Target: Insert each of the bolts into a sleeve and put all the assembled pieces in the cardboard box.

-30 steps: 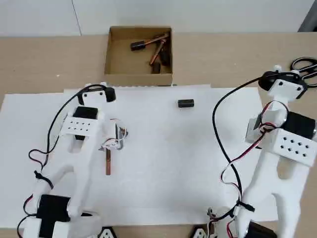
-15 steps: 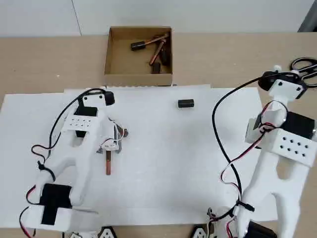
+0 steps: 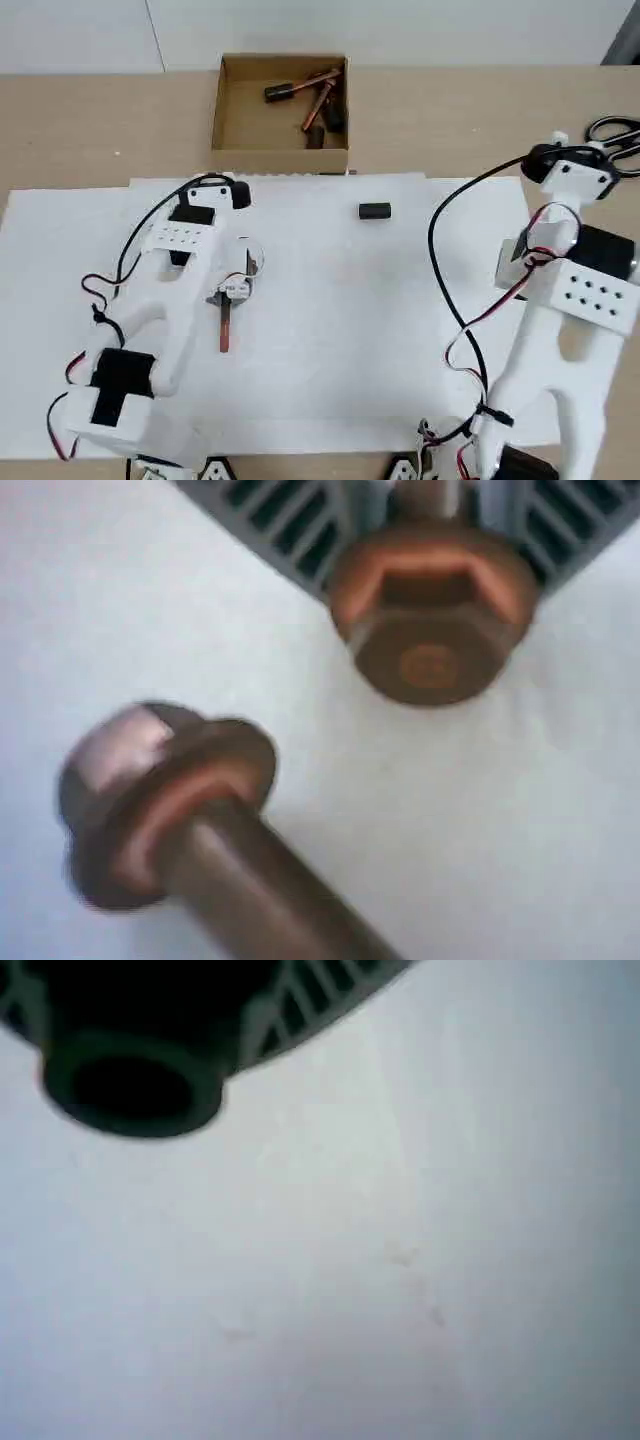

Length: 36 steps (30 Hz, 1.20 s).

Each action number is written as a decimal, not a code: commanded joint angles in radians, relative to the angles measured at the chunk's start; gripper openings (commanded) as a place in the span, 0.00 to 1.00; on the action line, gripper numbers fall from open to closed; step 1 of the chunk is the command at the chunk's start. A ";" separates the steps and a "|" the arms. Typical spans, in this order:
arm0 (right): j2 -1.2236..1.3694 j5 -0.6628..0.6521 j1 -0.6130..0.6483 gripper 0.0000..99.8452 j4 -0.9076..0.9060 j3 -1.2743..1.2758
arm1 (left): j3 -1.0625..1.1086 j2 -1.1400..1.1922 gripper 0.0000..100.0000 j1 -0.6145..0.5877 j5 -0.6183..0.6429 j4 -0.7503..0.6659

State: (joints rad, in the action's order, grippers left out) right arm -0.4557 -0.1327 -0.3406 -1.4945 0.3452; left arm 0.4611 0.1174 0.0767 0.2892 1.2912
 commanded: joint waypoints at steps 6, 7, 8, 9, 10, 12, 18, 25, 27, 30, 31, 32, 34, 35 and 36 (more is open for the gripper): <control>-0.044 -0.054 0.013 0.01 -0.036 -0.051 | -0.025 -0.167 0.00 0.081 0.083 -0.008; -0.044 -0.051 0.030 0.01 -0.061 -0.075 | -0.024 -0.218 0.00 0.098 0.083 -0.008; -0.044 -0.048 0.050 0.01 -0.085 -0.103 | -0.021 -0.272 0.00 0.117 0.083 -0.008; -0.044 -0.044 0.077 0.01 -0.110 -0.130 | -0.018 -0.328 0.00 0.132 0.083 -0.008; -0.044 -0.044 0.108 0.01 -0.134 -0.153 | -0.018 -0.382 0.00 0.147 0.083 -0.008; -0.044 -0.044 0.165 0.01 -0.173 -0.195 | -0.018 -0.488 0.00 0.164 0.083 -0.008; -0.124 -0.046 0.265 0.00 -0.188 -0.222 | 0.012 -0.724 0.00 0.155 0.078 -0.009; -0.418 -0.040 0.351 0.00 -0.177 -0.095 | 0.200 -1.005 0.00 0.153 0.081 -0.021; -0.522 0.002 0.364 0.00 -0.136 -0.005 | 0.271 -1.102 0.00 0.157 0.081 -0.057; -0.680 0.089 0.372 0.00 -0.012 0.172 | 0.389 -1.246 0.00 0.152 0.075 -0.126; -0.736 0.097 0.374 0.00 0.028 0.224 | 0.426 -1.293 0.00 0.152 0.061 -0.147; -0.788 0.095 0.386 0.00 0.067 0.278 | 0.458 -1.339 0.00 0.152 0.038 -0.164; -0.892 0.095 0.420 0.00 0.124 0.370 | 0.518 -1.428 0.00 0.152 -0.009 -0.201; -0.941 0.097 0.438 0.00 0.145 0.414 | 0.544 -1.471 0.00 0.152 -0.021 -0.222; -0.990 0.100 0.460 0.00 0.160 0.453 | 0.565 -1.513 0.00 0.152 -0.026 -0.238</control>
State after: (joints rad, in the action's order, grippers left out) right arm -1.3134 -0.0483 0.0783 -1.4070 0.7119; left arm 0.9889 -1.2743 0.2317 0.2938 1.1208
